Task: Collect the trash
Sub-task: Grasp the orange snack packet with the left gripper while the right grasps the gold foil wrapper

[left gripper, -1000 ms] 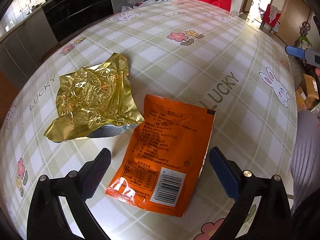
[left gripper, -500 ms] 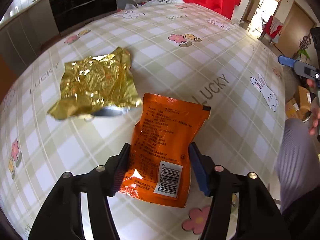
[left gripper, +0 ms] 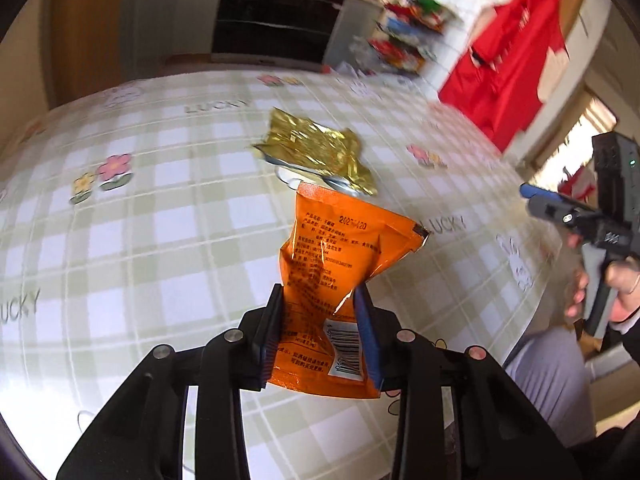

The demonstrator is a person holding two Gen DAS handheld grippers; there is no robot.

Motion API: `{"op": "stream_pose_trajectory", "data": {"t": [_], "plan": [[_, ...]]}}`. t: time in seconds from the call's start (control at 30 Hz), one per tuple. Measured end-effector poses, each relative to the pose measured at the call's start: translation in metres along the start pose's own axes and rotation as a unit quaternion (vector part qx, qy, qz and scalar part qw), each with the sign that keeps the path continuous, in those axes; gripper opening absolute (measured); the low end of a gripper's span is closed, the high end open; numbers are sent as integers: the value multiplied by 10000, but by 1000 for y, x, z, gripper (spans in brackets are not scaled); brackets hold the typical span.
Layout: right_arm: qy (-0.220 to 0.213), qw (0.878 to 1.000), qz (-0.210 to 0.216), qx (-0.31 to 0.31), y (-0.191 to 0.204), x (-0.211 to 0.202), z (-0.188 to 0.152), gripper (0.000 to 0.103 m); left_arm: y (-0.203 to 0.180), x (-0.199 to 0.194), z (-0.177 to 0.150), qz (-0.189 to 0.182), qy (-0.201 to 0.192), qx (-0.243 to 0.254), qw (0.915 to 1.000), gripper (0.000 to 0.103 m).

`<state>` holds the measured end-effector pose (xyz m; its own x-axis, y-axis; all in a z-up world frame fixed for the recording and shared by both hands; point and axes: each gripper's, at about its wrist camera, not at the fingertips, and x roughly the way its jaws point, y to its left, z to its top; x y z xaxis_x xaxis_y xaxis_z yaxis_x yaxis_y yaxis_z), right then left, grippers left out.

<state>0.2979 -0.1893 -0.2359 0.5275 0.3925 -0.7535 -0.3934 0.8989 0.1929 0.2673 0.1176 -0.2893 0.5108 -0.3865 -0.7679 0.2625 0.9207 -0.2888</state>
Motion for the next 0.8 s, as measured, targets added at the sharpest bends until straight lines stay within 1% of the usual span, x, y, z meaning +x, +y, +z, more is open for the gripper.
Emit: {"op": "stream_pose_trajectory", "data": {"t": [0.07,0.13,0.17,0.37,0.4,0.43,0.47,0.57,0.63,0.67,0.7,0.73,0.77,0.8], "plan": [[70,9990,-9,-442,18,18,14,97,8,-11,-4,33,-198,-220,9996,34],[219,9952,-62,-956,38,44,28,97,14,-18,-8,56,-336,-398,9986,34],[296,9933,-112,-1115,46,56,33,97,16,-21,-9,71,-387,-466,9981,34],[562,9850,-142,-1626,91,120,54,95,30,-39,-15,43,-670,-859,9940,34],[655,9836,-197,-1671,96,130,56,90,32,-41,-16,37,-699,-915,9933,34],[737,9821,-254,-1714,102,140,58,81,33,-42,-17,25,-718,-960,9928,34],[832,9808,-277,-1742,107,150,60,78,34,-43,-18,29,-737,-985,9924,34],[1032,9800,-396,-1657,114,170,64,76,35,-44,-21,40,-769,-1011,9919,34],[1120,9791,-528,-1611,115,178,65,68,35,-47,-21,27,-814,-1033,9913,34],[1164,9790,-568,-1574,114,182,66,65,35,-49,-22,14,-838,-1049,9909,34],[1193,9792,-607,-1527,112,184,68,60,35,-50,-22,1,-860,-1067,9906,34],[1170,9802,-638,-1465,110,184,70,50,35,-51,-23,-7,-880,-1079,9903,34],[1130,9815,-635,-1410,108,183,72,43,34,-53,-23,-16,-902,-1089,9900,34],[1105,9823,-672,-1355,107,181,74,39,34,-54,-25,-28,-916,-1100,9897,34]]}}
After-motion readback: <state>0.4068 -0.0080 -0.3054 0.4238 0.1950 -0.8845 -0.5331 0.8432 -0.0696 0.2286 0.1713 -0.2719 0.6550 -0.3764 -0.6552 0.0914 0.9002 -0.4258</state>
